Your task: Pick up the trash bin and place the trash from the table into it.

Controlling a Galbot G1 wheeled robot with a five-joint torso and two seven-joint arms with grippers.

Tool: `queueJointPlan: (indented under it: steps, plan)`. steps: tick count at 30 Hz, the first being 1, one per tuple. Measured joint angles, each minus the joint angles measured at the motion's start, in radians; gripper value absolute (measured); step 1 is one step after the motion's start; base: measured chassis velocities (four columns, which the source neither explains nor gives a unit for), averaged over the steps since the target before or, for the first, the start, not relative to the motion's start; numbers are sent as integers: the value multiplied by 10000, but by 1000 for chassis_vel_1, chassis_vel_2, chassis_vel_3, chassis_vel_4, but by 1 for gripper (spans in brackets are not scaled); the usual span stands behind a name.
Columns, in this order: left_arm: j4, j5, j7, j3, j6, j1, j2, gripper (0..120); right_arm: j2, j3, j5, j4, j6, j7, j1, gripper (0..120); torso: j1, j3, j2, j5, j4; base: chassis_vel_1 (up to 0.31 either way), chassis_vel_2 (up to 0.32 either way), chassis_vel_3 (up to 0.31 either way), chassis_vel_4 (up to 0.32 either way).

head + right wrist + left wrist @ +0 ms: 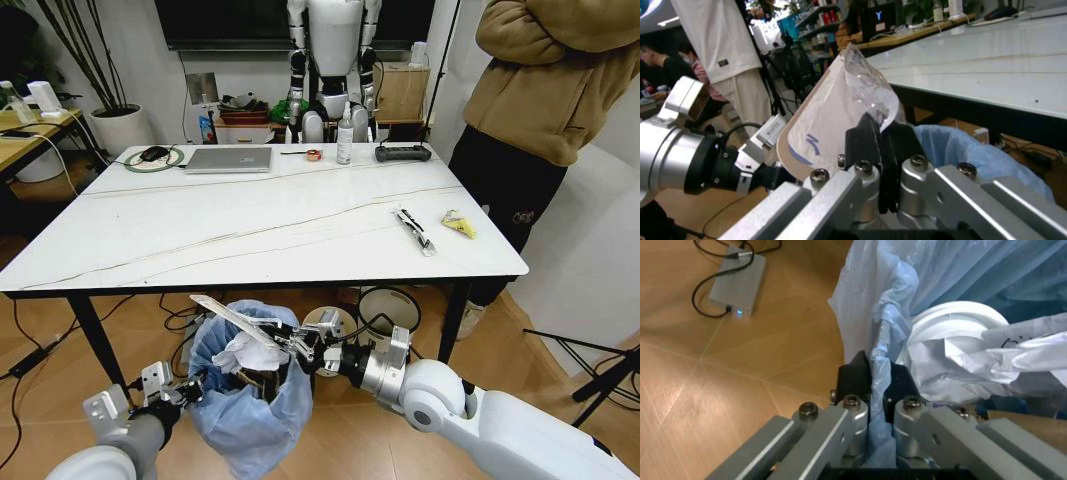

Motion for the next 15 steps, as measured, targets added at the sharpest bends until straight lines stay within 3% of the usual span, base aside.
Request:
queueJointPlan:
  steps: [15]
  plan:
    - [-124, -18, -1, -68, 0, 24, 36, 0, -191, 164, -282, 94, 30, 25, -464, 0, -2, 0, 0, 1, 0, 0, 0, 0, 0]
